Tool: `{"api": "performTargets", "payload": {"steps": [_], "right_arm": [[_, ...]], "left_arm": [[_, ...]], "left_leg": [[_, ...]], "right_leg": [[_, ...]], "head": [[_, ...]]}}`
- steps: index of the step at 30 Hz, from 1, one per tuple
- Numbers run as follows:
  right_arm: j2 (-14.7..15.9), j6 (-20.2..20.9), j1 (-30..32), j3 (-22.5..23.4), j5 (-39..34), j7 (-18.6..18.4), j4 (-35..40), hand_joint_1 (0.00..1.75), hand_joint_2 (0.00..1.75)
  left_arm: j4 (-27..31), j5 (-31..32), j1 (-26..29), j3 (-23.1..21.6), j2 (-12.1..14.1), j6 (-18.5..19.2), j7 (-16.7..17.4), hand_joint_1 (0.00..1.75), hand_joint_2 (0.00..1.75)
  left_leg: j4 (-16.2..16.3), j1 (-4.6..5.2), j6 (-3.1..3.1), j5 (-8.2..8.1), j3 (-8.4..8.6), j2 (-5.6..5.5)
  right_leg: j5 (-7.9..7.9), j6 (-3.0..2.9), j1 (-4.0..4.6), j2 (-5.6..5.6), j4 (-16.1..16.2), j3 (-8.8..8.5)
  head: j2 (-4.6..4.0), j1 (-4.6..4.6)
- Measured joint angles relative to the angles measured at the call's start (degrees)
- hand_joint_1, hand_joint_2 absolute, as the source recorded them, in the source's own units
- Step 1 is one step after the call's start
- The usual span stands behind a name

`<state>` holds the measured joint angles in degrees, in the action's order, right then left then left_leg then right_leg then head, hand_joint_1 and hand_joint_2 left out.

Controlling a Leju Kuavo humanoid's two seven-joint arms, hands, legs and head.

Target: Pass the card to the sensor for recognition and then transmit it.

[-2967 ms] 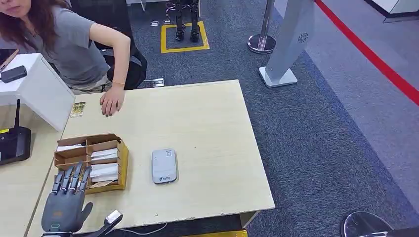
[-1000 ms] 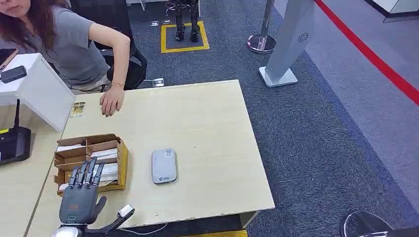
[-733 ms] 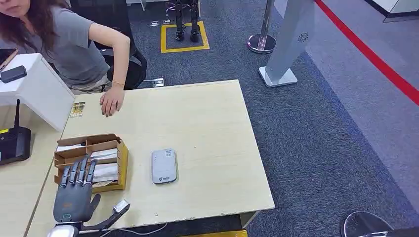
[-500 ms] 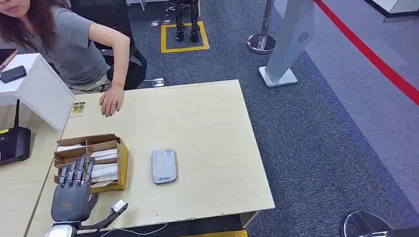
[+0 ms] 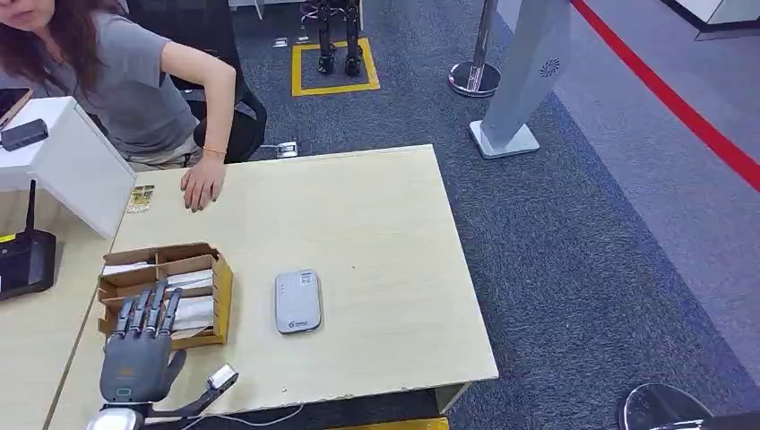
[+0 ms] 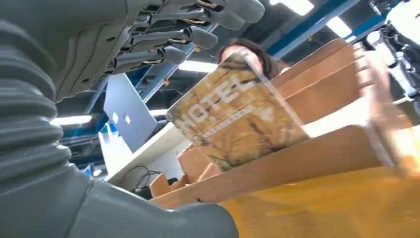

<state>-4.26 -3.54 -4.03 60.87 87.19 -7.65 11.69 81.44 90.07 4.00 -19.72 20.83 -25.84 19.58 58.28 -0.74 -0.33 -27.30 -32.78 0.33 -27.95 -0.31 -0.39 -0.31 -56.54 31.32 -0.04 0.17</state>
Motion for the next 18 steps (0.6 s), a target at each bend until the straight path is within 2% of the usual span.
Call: {"api": "performTargets", "payload": {"steps": [9,10,11,12,18], "right_arm": [[0.0,0.0,0.0,0.0,-0.1,0.0,0.0,0.0,0.0],[0.0,0.0,0.0,0.0,-0.1,0.0,0.0,0.0,0.0],[0.0,0.0,0.0,0.0,-0.1,0.0,0.0,0.0,0.0],[0.0,0.0,0.0,0.0,-0.1,0.0,0.0,0.0,0.0],[0.0,-0.3,0.0,0.0,-0.1,0.0,0.0,0.0,0.0]], "left_arm": [[0.0,0.0,-0.1,-0.8,-0.6,-0.2,-0.2,0.0,1.75],[0.0,0.0,-0.1,-0.8,-0.6,-0.2,-0.2,0.09,1.75],[0.0,0.0,-0.1,-0.9,-0.6,-0.2,-0.2,0.4,1.75],[0.0,0.0,-0.1,-0.9,-0.7,-0.2,-0.2,1.75,1.75],[0.0,0.0,-0.1,-0.9,-1.0,0.2,-0.5,1.75,1.75]], "left_leg": [[0.0,0.0,0.0,0.0,0.0,0.0],[0.0,0.0,0.0,0.0,0.0,0.0],[0.0,0.0,0.0,0.0,0.0,0.0],[0.0,0.0,0.0,0.0,0.0,0.0],[0.0,0.0,0.0,0.0,0.0,0.0]], "right_leg": [[0.0,0.0,0.0,0.0,0.0,0.0],[0.0,0.0,0.0,0.0,0.0,0.0],[0.0,0.0,0.0,0.0,0.0,0.0],[0.0,0.0,0.0,0.0,0.0,0.0],[0.0,0.0,0.0,0.0,0.0,0.0]], "head": [[0.02,0.0],[0.0,0.0],[0.02,0.0],[0.0,0.0],[0.02,0.0]]}}
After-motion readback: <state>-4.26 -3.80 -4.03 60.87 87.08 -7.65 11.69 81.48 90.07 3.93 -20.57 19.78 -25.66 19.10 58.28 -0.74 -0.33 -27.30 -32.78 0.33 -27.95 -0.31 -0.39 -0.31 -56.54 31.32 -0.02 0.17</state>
